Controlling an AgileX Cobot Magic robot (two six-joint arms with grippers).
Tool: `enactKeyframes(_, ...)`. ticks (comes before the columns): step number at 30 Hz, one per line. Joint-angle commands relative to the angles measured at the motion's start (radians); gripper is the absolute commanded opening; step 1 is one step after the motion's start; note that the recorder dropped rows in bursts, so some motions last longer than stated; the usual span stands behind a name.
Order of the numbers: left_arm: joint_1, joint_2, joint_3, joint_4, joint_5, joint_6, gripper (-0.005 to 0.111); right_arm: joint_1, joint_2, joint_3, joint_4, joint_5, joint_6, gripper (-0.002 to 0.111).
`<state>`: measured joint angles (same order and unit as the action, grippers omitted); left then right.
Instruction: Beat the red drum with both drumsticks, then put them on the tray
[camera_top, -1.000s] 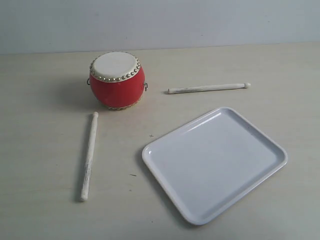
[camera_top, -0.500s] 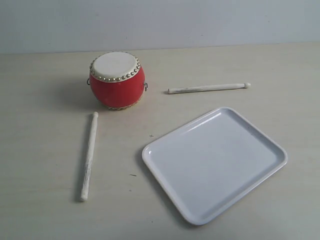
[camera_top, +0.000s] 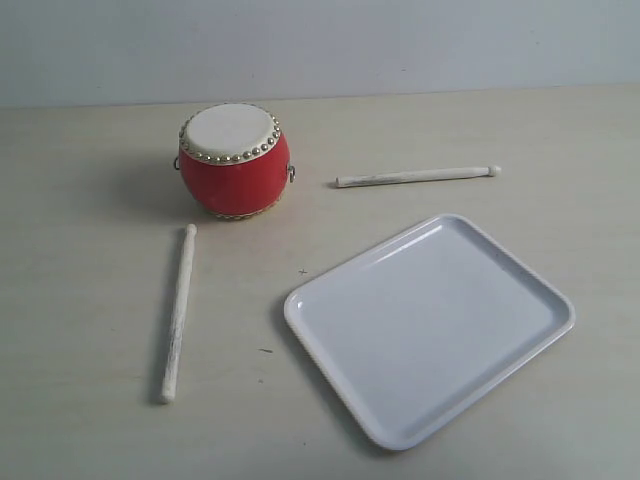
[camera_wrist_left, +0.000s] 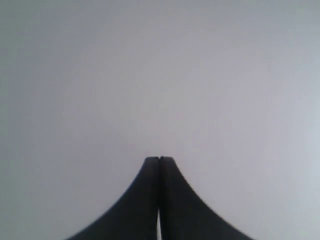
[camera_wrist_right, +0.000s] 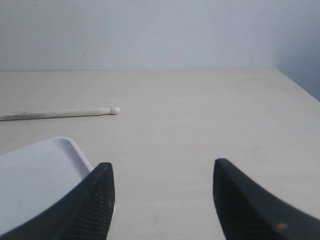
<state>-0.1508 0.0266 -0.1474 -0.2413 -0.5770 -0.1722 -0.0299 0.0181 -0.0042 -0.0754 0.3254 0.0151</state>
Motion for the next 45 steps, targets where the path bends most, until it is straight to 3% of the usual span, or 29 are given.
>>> enactKeyframes(1,0.002,0.195,-0.158,0.084,0.082,0.061,0.000,-0.005,-0.006,0.004,-0.002,-0.013,-0.003,0.056)
enactKeyframes(11,0.002,0.965,-0.607,0.147,0.721,0.113,0.000,-0.005,-0.006,0.004,-0.002,-0.013,-0.003,0.056)
enactKeyframes(18,-0.003,1.356,-0.870,0.121,1.254,0.116,0.000,-0.005,-0.006,0.004,-0.002,-0.013,-0.003,0.056)
enactKeyframes(21,-0.050,1.477,-0.959,0.117,1.418,0.167,0.000,-0.005,-0.006,0.004,-0.002,-0.013,-0.003,0.056)
enactKeyframes(24,-0.123,1.567,-1.002,0.117,1.489,0.187,0.000,-0.005,-0.006,0.004,-0.002,-0.013,-0.003,0.056)
enactKeyframes(29,-0.259,1.681,-1.029,0.124,1.491,0.197,0.001,-0.005,-0.006,0.004,-0.002,-0.013,-0.003,0.056)
enactKeyframes(33,-0.334,1.733,-1.029,0.134,1.502,0.188,0.017,-0.005,-0.006,0.004,-0.002,-0.013,-0.003,0.056)
enactKeyframes(38,-0.370,1.755,-1.029,0.134,1.578,0.106,0.037,-0.005,-0.006,0.004,-0.002,-0.013,-0.003,0.056)
enactKeyframes(45,-0.370,1.752,-1.012,0.133,1.587,-0.057,0.038,-0.005,-0.006,0.004,-0.002,-0.013,-0.003,0.056)
